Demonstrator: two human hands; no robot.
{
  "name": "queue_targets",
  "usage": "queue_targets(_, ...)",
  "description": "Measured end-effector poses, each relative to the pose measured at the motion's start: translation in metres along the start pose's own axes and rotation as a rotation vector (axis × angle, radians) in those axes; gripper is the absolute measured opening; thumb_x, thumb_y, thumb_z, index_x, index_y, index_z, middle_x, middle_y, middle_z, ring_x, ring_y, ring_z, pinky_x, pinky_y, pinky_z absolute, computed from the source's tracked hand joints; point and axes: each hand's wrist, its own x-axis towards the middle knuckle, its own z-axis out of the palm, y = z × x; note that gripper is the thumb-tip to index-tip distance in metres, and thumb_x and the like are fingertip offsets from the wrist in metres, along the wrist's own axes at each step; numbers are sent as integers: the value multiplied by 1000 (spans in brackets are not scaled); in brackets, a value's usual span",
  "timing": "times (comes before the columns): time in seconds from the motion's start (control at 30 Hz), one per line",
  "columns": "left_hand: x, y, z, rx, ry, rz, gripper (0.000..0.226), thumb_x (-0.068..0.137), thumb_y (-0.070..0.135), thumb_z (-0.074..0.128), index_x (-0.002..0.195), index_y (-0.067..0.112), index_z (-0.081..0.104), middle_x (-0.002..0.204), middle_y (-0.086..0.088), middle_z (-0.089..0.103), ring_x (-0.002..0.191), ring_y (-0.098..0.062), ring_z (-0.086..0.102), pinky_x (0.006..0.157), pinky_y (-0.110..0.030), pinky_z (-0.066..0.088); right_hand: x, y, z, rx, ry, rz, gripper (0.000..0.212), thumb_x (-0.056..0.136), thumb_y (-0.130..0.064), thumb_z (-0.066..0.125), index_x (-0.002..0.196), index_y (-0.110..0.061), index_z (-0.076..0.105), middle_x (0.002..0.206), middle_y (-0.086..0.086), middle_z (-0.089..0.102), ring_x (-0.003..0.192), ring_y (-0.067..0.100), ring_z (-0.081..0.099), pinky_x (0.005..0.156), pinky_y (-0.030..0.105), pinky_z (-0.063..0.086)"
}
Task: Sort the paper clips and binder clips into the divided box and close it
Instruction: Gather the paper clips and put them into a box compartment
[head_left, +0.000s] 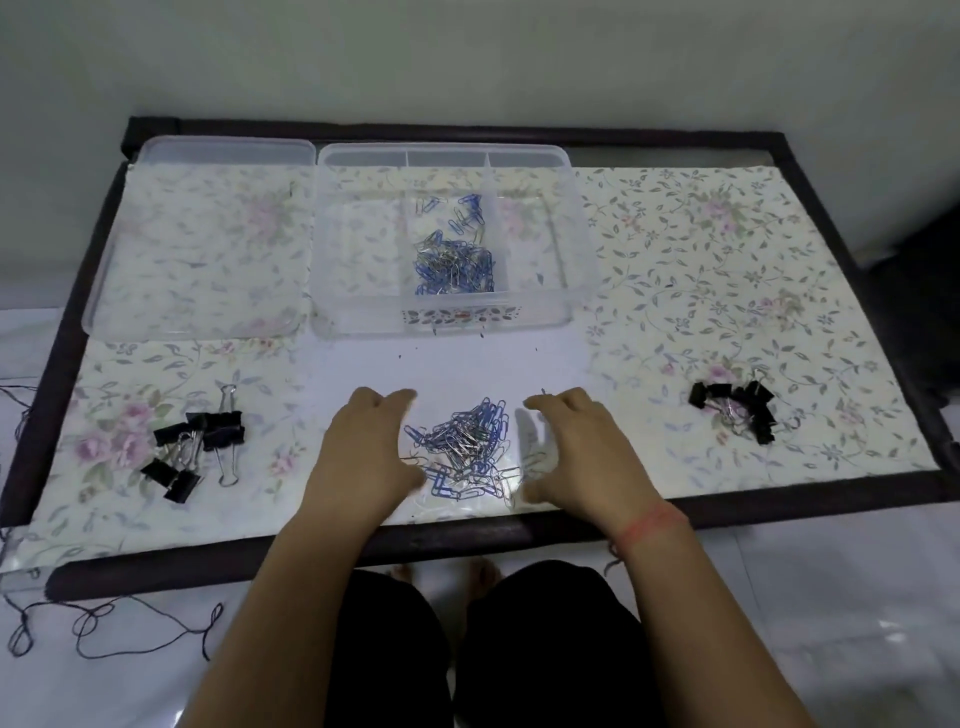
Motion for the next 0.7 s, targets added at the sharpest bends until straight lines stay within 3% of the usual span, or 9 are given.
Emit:
queue_targets(0.07, -3, 6, 2, 109, -101, -26, 95, 58, 27, 84, 138, 16, 34, 122, -11, 37, 110, -28, 44, 85, -28, 37, 0, 0, 6, -9, -62, 36, 86, 55, -19, 83, 131, -22, 42, 120, 6, 41, 104, 29, 53, 81, 29, 45)
queue_targets(0.13, -3, 14, 8, 123, -119, -19, 95, 54, 30, 86, 132, 10, 36, 123, -11, 33, 109, -29, 44, 88, -30, 38, 3, -5, 13, 18, -68, 31, 87, 55, -13, 81, 132, -22, 40, 120, 7, 37, 96, 32, 57, 76, 26, 44)
queue_targets(0.23, 2, 22, 15, 116, -84, 7, 83, 55, 22, 86, 123, 6, 41, 122, -12, 34, 98, -29, 51, 77, -27, 39, 15, -13, 17, 66, -68, 33, 84, 57, -8, 81, 130, -20, 42, 121, 8, 38, 95, 35, 59, 79, 29, 46)
queue_targets(0.4, 9, 23, 21, 31, -14, 54, 54, 61, 10, 76, 110, 6, 52, 110, -9, 43, 85, -30, 55, 67, -28, 36, 30, -31, 26, 96, -19, -75, 45, 71, -15, 67, 113, -15, 53, 111, 9, 47, 86, 33, 60, 71, 29, 43)
queue_targets(0.53, 14, 19, 22, -84, 75, 86, 34, 69, 8, 68, 102, 9, 60, 94, -2, 47, 85, -25, 54, 65, -25, 28, 37, -37, 30, 57, -2, -121, 27, 75, -14, 62, 102, -13, 59, 101, 8, 54, 83, 30, 58, 65, 26, 33)
queue_targets(0.7, 13, 18, 23, -307, 141, -5, 30, 62, -2, 68, 86, 15, 65, 82, 2, 65, 76, -20, 61, 63, -22, 41, 31, -42, 32, 58, 70, -137, 23, 72, -9, 62, 95, -11, 63, 92, 7, 64, 86, 27, 58, 62, 27, 28)
